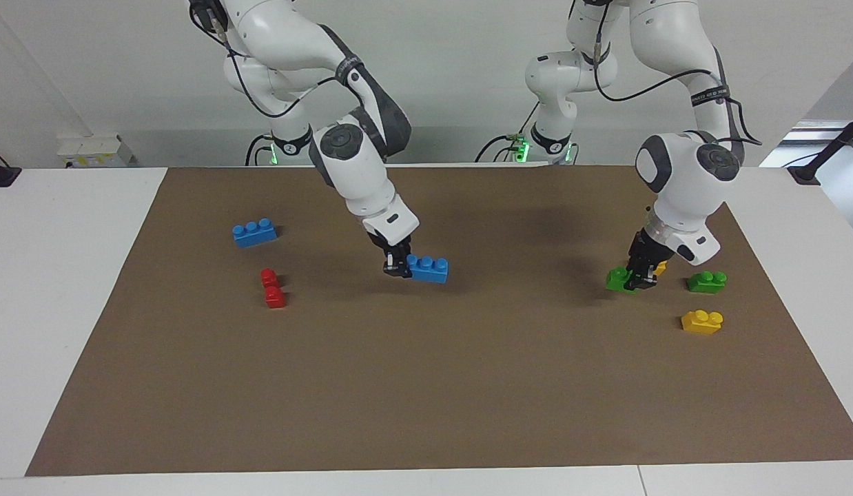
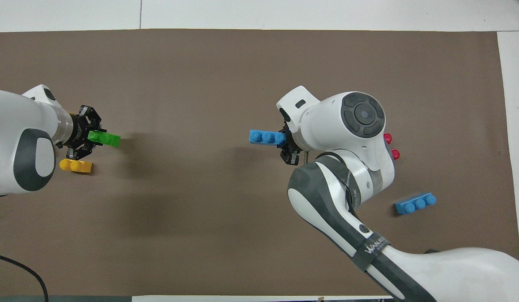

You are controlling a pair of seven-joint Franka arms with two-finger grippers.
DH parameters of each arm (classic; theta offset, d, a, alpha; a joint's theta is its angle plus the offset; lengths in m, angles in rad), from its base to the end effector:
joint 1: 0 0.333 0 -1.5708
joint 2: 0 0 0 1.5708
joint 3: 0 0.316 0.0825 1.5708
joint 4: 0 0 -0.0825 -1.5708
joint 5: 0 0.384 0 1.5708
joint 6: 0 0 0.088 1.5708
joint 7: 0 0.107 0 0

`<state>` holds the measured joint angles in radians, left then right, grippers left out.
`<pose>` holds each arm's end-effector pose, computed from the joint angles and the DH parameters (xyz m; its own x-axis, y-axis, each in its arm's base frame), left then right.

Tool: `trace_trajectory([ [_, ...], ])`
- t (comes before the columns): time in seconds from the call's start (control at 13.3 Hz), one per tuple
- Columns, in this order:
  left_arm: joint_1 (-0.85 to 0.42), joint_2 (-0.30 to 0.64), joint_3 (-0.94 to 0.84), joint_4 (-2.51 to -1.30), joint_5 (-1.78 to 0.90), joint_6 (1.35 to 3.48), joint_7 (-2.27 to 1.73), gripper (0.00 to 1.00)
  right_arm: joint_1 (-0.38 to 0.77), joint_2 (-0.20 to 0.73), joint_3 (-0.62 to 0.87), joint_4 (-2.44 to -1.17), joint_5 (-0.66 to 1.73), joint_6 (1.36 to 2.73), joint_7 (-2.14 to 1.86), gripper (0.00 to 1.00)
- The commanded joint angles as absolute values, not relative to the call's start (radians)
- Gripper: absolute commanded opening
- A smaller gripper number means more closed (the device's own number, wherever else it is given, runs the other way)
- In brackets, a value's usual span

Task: Remove green block with left arm and hold with right
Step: 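Carry the green brick with the left gripper while the right gripper carries blue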

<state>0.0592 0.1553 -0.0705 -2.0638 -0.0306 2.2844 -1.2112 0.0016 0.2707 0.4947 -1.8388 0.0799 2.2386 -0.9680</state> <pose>0.5810 -0.0064 0.3655 0.3436 0.9391 -0.0101 0.9368 -0.3420 0.0734 0.5665 0.2866 0.4140 0.1687 0.9544 0.2465 0.9841 -0.1773 0.0128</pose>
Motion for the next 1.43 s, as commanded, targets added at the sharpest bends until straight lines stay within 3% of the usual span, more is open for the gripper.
trace_trajectory([
  [0.0,0.077,0.170,-0.078,-2.079,-0.052,2.332,-1.161,0.00,-0.075,0.230,0.495,-1.819,0.087,2.132,-0.913,0.00],
  [0.68,0.103,0.247,-0.077,-2.060,-0.051,2.425,-1.123,0.00,-0.345,0.103,0.488,-1.848,0.086,1.959,-0.916,0.00],
  [1.35,0.103,0.288,-0.077,-2.034,-0.049,2.434,-1.033,0.00,-0.574,0.074,0.483,-1.948,-0.071,2.016,-0.769,0.00],
])
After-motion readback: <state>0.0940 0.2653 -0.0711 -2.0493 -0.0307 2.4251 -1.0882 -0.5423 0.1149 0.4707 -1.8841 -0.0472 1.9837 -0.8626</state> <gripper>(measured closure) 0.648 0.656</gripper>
